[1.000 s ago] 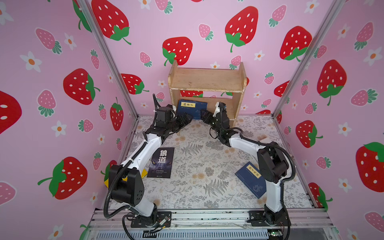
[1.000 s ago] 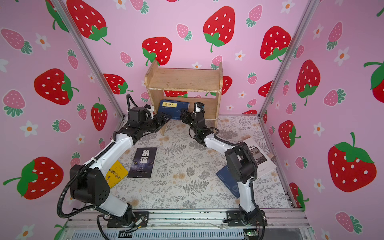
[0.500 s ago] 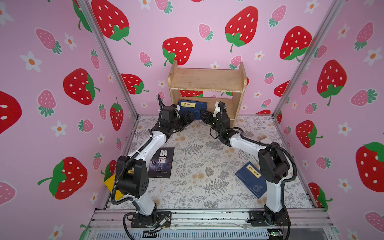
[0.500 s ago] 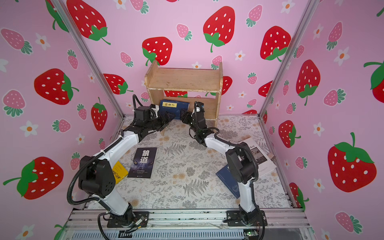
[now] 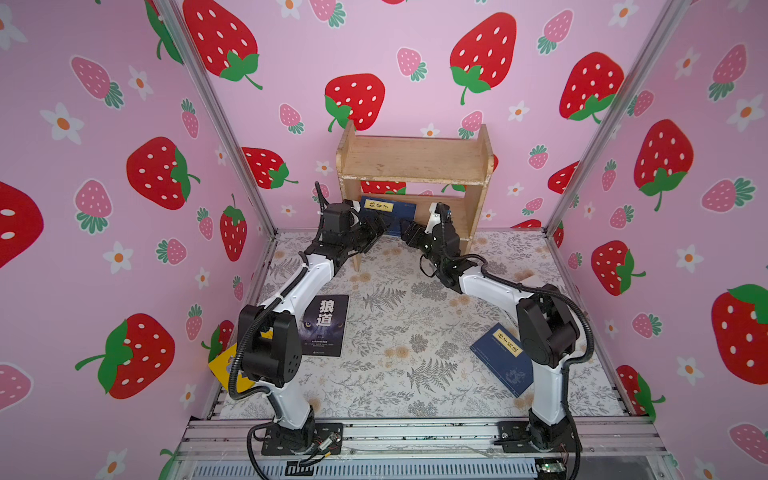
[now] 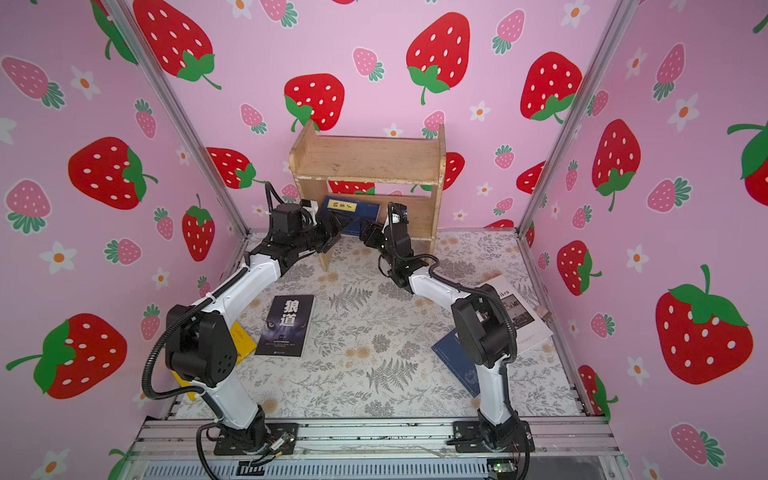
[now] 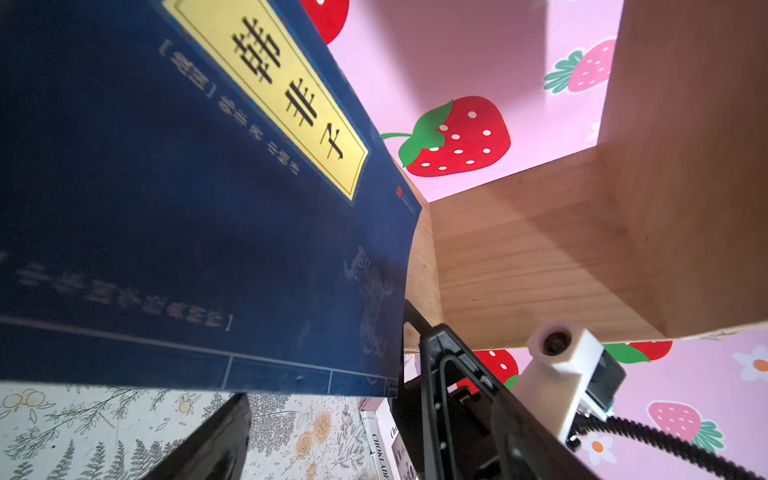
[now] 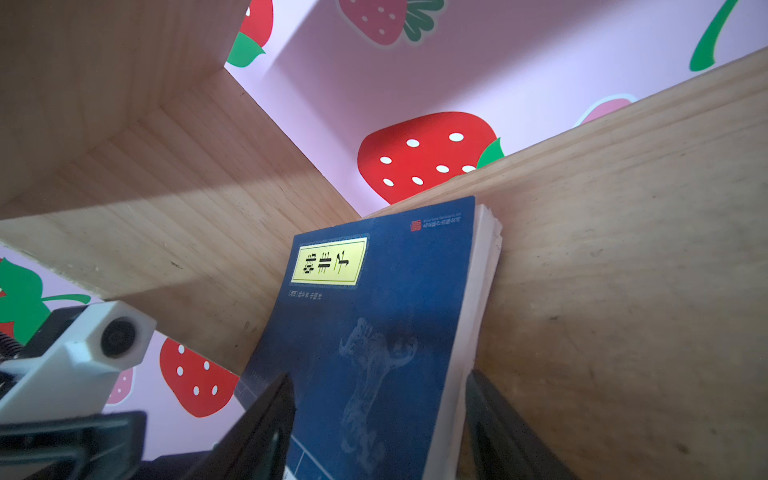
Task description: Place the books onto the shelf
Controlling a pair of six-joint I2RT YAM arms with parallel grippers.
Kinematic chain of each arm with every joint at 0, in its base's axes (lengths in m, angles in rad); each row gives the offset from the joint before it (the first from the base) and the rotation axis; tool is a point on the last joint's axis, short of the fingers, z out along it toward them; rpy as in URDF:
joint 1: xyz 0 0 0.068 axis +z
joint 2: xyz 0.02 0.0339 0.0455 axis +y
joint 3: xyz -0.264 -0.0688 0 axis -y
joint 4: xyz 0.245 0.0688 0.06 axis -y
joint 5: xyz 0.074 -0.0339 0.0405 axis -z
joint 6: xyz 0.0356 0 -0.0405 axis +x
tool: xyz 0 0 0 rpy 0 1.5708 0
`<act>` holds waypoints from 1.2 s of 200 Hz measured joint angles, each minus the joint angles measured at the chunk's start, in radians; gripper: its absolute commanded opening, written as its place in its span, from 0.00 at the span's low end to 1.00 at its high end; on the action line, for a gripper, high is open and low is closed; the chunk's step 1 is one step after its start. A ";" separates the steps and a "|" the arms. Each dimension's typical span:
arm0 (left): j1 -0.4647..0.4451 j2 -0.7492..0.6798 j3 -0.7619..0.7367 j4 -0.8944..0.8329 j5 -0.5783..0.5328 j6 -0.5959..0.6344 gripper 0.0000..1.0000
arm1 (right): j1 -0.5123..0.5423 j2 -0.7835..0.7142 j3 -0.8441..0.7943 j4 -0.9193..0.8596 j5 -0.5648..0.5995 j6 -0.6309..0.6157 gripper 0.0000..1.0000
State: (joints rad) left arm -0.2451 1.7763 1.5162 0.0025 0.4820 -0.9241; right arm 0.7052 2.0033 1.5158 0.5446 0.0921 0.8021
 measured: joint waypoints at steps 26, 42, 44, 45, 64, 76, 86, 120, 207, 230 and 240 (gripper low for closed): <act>-0.003 0.019 0.010 0.002 -0.002 -0.012 0.91 | 0.000 0.000 0.001 -0.008 0.000 -0.016 0.67; -0.005 0.028 0.013 0.003 -0.003 -0.016 0.91 | 0.000 0.000 0.005 -0.011 -0.002 -0.023 0.67; -0.005 0.029 0.013 0.003 -0.003 -0.016 0.91 | 0.000 0.000 0.006 -0.011 -0.002 -0.023 0.67; -0.005 0.029 0.013 0.003 -0.003 -0.016 0.91 | 0.000 0.000 0.006 -0.011 -0.002 -0.024 0.67; -0.008 0.032 0.013 0.006 -0.003 -0.017 0.91 | 0.000 0.000 0.019 -0.013 -0.007 -0.039 0.67; -0.008 0.032 0.014 0.009 -0.003 -0.020 0.91 | 0.000 0.000 0.026 -0.013 -0.008 -0.045 0.67; -0.008 0.032 0.014 0.010 -0.003 -0.023 0.91 | 0.000 0.000 0.033 -0.015 -0.008 -0.052 0.67; -0.011 0.034 0.014 0.024 -0.003 -0.039 0.91 | 0.000 0.000 0.048 -0.024 -0.006 -0.077 0.68; -0.026 0.070 0.024 0.075 -0.003 -0.078 0.91 | 0.000 0.000 0.053 -0.066 -0.006 -0.123 0.68; -0.028 0.076 0.024 0.091 -0.003 -0.091 0.91 | 0.000 0.000 0.056 -0.078 -0.007 -0.126 0.68; -0.028 0.079 0.024 0.099 -0.004 -0.097 0.91 | 0.000 0.000 0.061 -0.084 -0.008 -0.127 0.68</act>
State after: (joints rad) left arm -0.2733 1.8557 1.5398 0.1017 0.4782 -1.0214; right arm 0.7048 2.0033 1.5768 0.4610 0.0837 0.6754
